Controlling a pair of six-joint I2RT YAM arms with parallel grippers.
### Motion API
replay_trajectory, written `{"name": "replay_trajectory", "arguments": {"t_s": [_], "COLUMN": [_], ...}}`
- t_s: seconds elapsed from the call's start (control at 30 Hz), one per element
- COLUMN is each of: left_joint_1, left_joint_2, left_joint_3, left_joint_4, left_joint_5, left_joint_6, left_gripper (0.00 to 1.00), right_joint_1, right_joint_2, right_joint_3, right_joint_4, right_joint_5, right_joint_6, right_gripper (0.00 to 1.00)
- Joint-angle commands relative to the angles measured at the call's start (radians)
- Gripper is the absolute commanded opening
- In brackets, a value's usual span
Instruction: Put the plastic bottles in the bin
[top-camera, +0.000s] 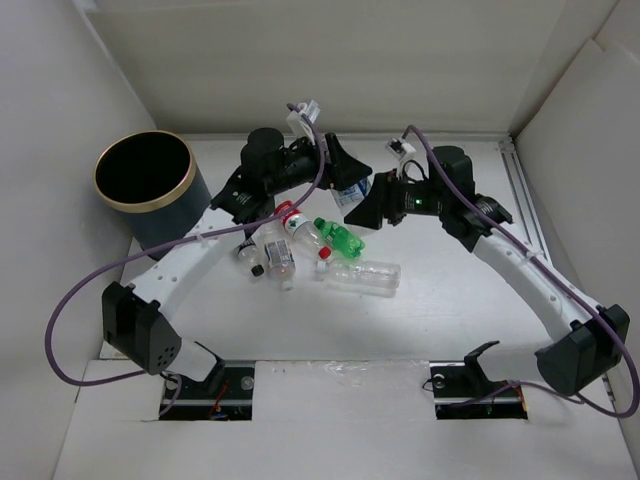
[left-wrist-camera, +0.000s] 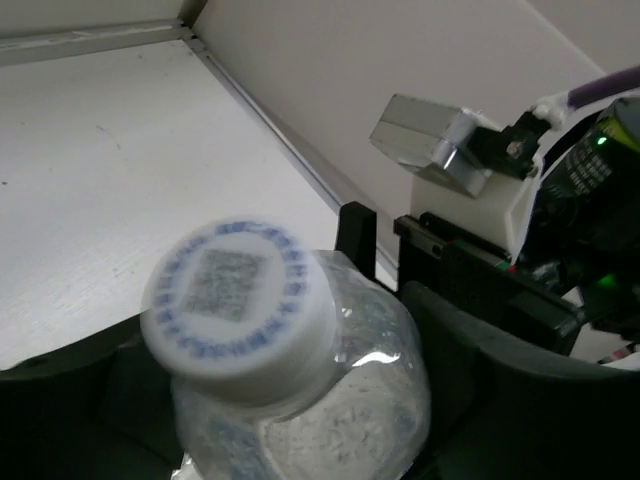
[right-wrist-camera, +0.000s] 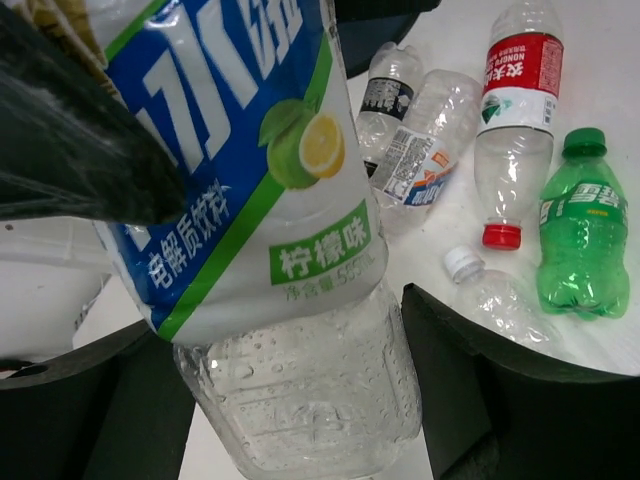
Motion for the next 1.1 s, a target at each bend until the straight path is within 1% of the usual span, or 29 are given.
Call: {"name": "replay_trajectory", "arguments": {"t_s": [0.0, 0.03, 0.07, 0.1, 0.13, 0.17, 0.2, 0.23, 0.27, 0.3, 0.33, 0.37, 0.4, 0.47, 0.5, 0.57, 0.6, 0.63, 0.7, 0.73, 0.8, 0.83, 0.87, 0.93, 0.97, 1.0, 1.03, 1.07], "left_joint_1": [0.002, 0.002, 0.002, 0.002, 0.002, 0.002, 0.002, 0.015, 0.055, 0.078, 0.103, 0.141, 0.156, 0.198, 0.256, 0.319, 0.371, 0.394, 0.452, 0.521, 0.584, 0.641, 0.669, 0.722, 0.776, 0.801, 0.821, 0.851], "left_joint_2": [-0.014, -0.005, -0.005, -0.005, -0.005, -0.005, -0.005, -0.005, 0.009, 0.018, 0.029, 0.04, 0.049, 0.058, 0.058, 0.069, 0.069, 0.069, 0.069, 0.069, 0.092, 0.102, 0.113, 0.122, 0.122, 0.122, 0.122, 0.122], "left_joint_3": [0.042, 0.042, 0.051, 0.051, 0.063, 0.08, 0.092, 0.134, 0.164, 0.203, 0.249, 0.342, 0.382, 0.459, 0.528, 0.594, 0.632, 0.633, 0.643, 0.643, 0.663, 0.686, 0.698, 0.698, 0.688, 0.673, 0.66, 0.637], "left_joint_4": [0.028, 0.014, 0.002, -0.007, -0.03, -0.044, -0.061, -0.115, -0.145, -0.185, -0.235, -0.33, -0.369, -0.479, -0.519, -0.597, -0.645, -0.645, -0.636, -0.624, -0.624, -0.651, -0.665, -0.685, -0.685, -0.685, -0.685, -0.685], "left_joint_5": [-0.008, -0.03, -0.031, -0.031, -0.044, -0.082, -0.109, -0.136, -0.167, -0.188, -0.223, -0.272, -0.41, -0.554, -0.658, -0.751, -0.799, -0.889, -0.94, -0.951, -0.978, -1.003, -1.003, -1.025, -1.025, -1.025, -1.015, -1.0], "left_joint_6": [0.009, 0.009, 0.009, 0.018, 0.018, 0.018, 0.029, 0.019, 0.018, 0.006, 0.006, 0.034, 0.047, 0.048, 0.038, 0.028, 0.017, 0.017, 0.048, 0.058, 0.081, 0.081, 0.093, 0.094, 0.094, 0.081, 0.081, 0.081], "left_gripper": [0.64, 0.46, 0.33, 0.24, 0.16, 0.1, 0.04, 0.0, 0.0, 0.0, 0.0, 0.0, 0.0, 0.0, 0.0, 0.0, 0.0, 0.0, 0.0, 0.0, 0.0, 0.0, 0.0, 0.0, 0.0, 0.0, 0.01, 0.05], "right_joint_1": [0.02, 0.02, 0.009, 0.009, 0.009, -0.002, -0.002, -0.002, -0.002, -0.011, -0.011, -0.011, -0.011, -0.011, -0.011, -0.02, -0.02, -0.02, -0.006, 0.009, 0.02, 0.03, 0.03, 0.069, 0.082, 0.104, 0.115, 0.115], "right_joint_2": [-0.008, 0.001, 0.001, 0.001, 0.013, 0.013, 0.013, 0.003, 0.002, -0.008, -0.022, -0.022, -0.036, -0.036, -0.036, -0.024, -0.015, -0.014, -0.014, -0.014, -0.002, 0.01, 0.01, 0.03, 0.03, 0.03, 0.041, 0.041], "right_joint_3": [0.069, 0.069, 0.069, 0.078, 0.079, 0.079, 0.079, 0.079, 0.065, 0.054, 0.025, 0.005, -0.013, -0.05, -0.05, -0.059, -0.06, -0.069, -0.093, -0.093, -0.102, -0.102, -0.102, -0.093, -0.084, -0.084, -0.084, -0.075], "right_joint_4": [0.097, 0.097, 0.108, 0.12, 0.12, 0.12, 0.103, 0.089, 0.073, 0.042, 0.033, 0.033, 0.033, 0.004, -0.01, -0.046, -0.046, -0.046, -0.035, -0.026, -0.026, -0.035, -0.035, -0.065, -0.078, -0.104, -0.119, -0.131], "right_joint_5": [-0.025, -0.014, 0.0, 0.0, 0.0, 0.05, 0.101, 0.161, 0.222, 0.352, 0.408, 0.455, 0.507, 0.532, 0.541, 0.563, 0.575, 0.575, 0.566, 0.566, 0.566, 0.566, 0.566, 0.607, 0.642, 0.722, 0.757, 0.791], "right_joint_6": [0.015, 0.025, 0.038, 0.038, 0.038, 0.038, 0.038, 0.038, 0.029, 0.029, 0.029, 0.029, 0.029, 0.029, 0.029, 0.029, 0.04, 0.04, 0.04, 0.04, 0.031, 0.031, 0.031, 0.022, 0.022, 0.022, 0.012, 0.012], "right_gripper": [0.0, 0.0, 0.0, 0.05, 0.2, 0.99, 1.0, 1.0, 1.0, 1.0, 1.0, 1.0, 1.0, 1.0, 1.0, 1.0, 1.0, 1.0, 1.0, 1.0, 1.0, 1.0, 1.0, 1.0, 1.0, 1.0, 1.0, 1.0]}}
